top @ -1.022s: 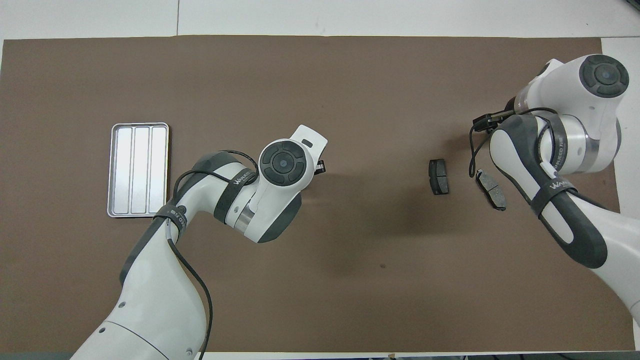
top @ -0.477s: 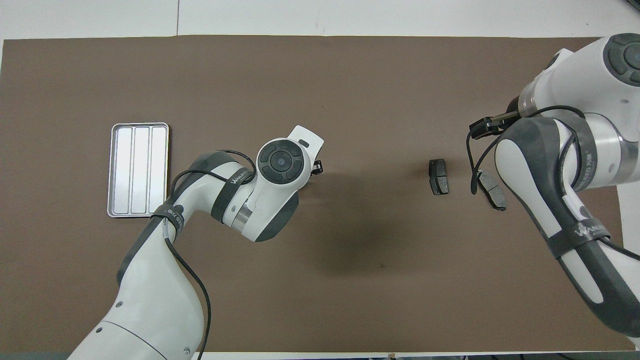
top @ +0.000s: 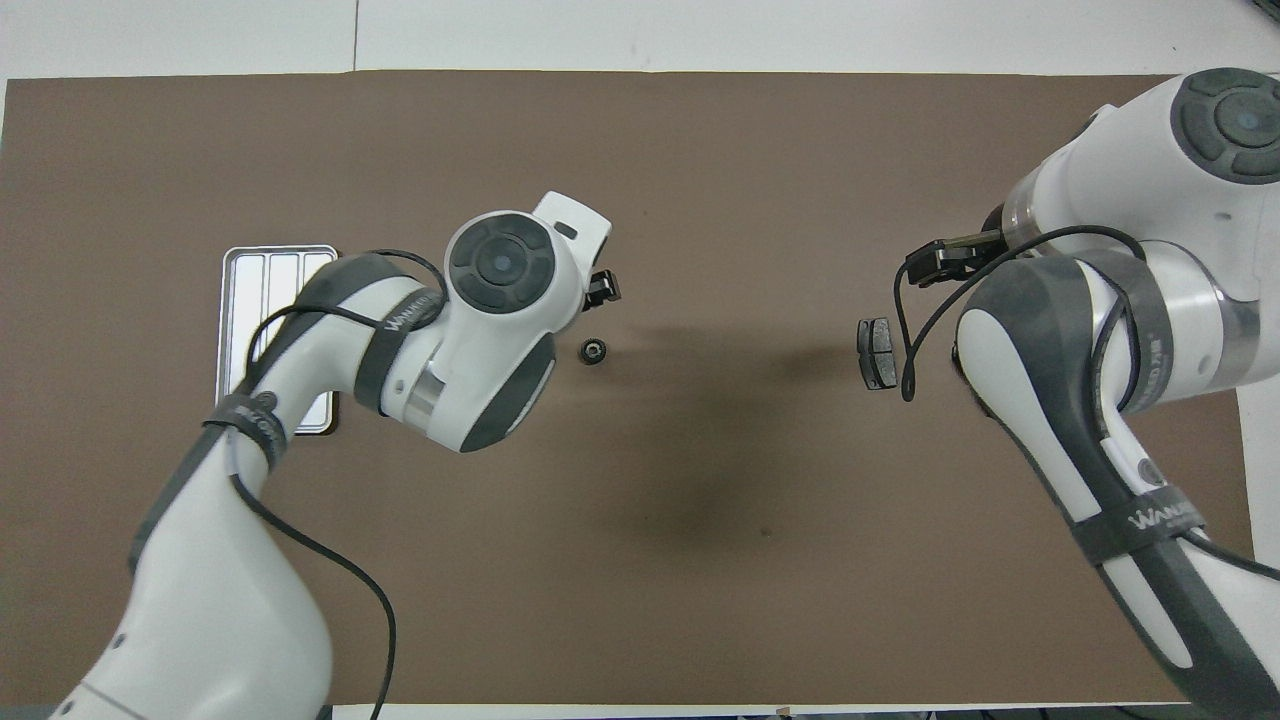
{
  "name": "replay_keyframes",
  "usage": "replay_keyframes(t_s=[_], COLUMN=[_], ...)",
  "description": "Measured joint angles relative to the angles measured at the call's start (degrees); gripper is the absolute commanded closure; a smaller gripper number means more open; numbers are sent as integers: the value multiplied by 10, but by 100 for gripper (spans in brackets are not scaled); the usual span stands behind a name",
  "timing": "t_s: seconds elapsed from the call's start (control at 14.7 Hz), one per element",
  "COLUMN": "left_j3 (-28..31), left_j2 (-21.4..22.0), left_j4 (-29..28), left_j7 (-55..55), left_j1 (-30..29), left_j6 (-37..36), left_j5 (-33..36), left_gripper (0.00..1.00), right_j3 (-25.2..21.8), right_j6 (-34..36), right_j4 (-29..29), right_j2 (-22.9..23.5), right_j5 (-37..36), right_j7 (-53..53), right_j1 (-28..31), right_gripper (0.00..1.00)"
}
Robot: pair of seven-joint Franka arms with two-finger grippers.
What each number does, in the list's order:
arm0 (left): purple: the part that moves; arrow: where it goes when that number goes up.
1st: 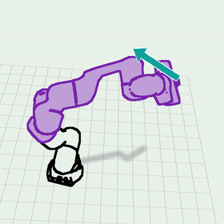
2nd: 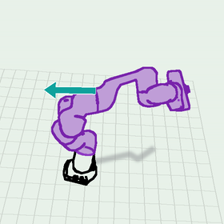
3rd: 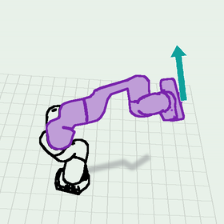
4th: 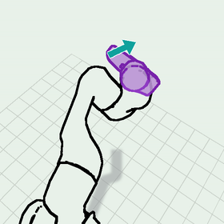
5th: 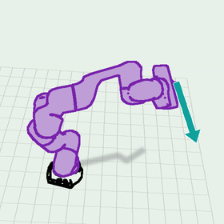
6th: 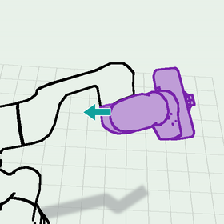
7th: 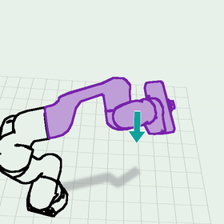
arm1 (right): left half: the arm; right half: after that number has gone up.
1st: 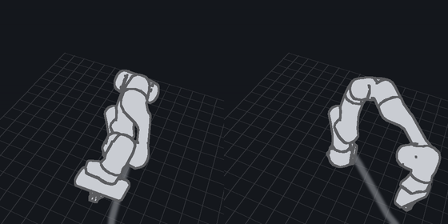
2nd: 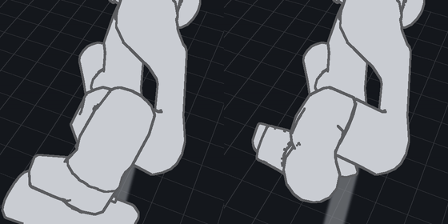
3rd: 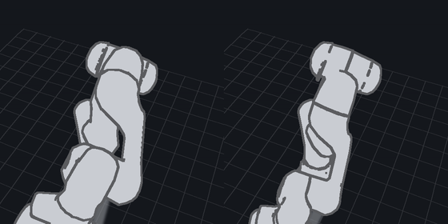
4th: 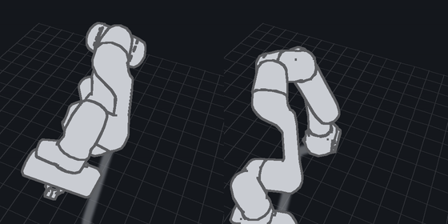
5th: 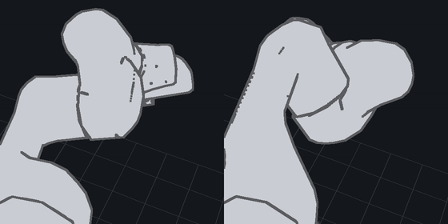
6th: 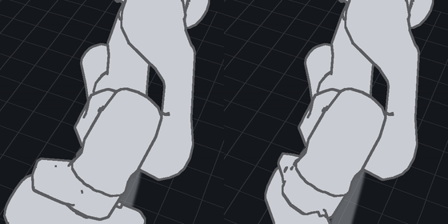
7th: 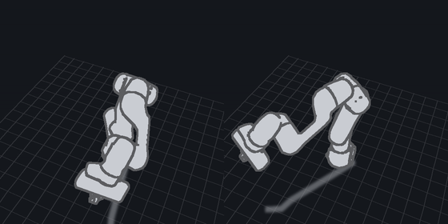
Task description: Place bearing gear from tray to pile
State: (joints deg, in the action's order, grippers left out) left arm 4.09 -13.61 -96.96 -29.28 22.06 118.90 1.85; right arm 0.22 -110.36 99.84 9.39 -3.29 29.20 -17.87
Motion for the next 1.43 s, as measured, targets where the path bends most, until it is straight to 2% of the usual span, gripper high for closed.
replay_keyframes(t_s=[0.2,0.48,0.95,1.43], left_j3=[2,1,-12,-12], left_j2=[6,6,6,7], left_j4=[-2,-9,-20,-33], left_j7=[150,274,282,282], left_j1=[-100,-184,-185,-186], left_j6=[-13,-14,-4,10], left_j5=[-8,-11,-12,-15], left_gripper=[0,0,0,0], right_j3=[3,3,3,2], right_j6=[-1,-24,-73,-90], right_j4=[0,-13,-29,-99], right_j2=[4,36,102,207], right_j5=[0,8,22,10], right_j7=[157,266,277,315], right_j1=[-79,-147,-179,-210], right_gripper=[0,0,0,0])
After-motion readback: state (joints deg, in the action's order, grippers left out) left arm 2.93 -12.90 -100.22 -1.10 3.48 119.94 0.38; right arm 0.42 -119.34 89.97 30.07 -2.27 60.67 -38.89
